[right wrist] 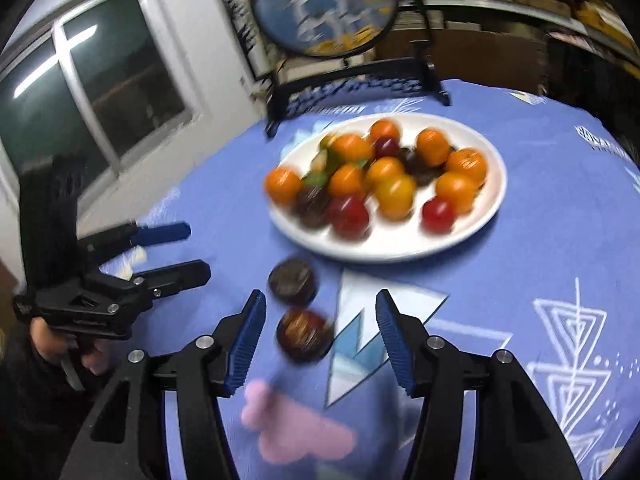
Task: Organize fruits
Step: 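Grasp a mangosteen with the right tool while the left tool grasps the last mangosteen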
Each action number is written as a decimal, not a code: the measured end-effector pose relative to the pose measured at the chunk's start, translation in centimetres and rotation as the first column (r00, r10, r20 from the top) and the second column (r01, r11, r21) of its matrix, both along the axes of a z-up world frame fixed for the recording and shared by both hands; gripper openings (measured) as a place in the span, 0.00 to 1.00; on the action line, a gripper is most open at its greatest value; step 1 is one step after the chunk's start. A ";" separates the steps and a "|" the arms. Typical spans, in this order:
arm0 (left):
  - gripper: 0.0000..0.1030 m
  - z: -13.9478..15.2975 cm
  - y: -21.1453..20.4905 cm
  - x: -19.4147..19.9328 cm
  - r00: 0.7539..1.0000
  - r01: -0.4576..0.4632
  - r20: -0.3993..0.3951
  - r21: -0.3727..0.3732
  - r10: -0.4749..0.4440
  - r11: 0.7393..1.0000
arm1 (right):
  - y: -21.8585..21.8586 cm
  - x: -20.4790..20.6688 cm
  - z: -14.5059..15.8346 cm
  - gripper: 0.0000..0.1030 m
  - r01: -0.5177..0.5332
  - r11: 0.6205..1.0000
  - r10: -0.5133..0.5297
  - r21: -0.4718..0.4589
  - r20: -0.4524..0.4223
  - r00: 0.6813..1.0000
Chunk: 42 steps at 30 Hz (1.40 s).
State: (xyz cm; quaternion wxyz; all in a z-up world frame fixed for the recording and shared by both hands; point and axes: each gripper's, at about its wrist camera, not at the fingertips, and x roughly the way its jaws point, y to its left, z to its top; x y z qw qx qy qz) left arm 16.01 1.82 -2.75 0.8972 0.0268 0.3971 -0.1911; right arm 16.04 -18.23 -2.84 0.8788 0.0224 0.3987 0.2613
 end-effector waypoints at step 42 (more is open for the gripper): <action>0.41 -1.2 -6.7 2.1 0.998 0.049 -0.039 0.059 -0.047 0.997 | -7.7 -3.7 -0.6 0.40 0.193 0.978 -0.193 0.078 -0.009 0.981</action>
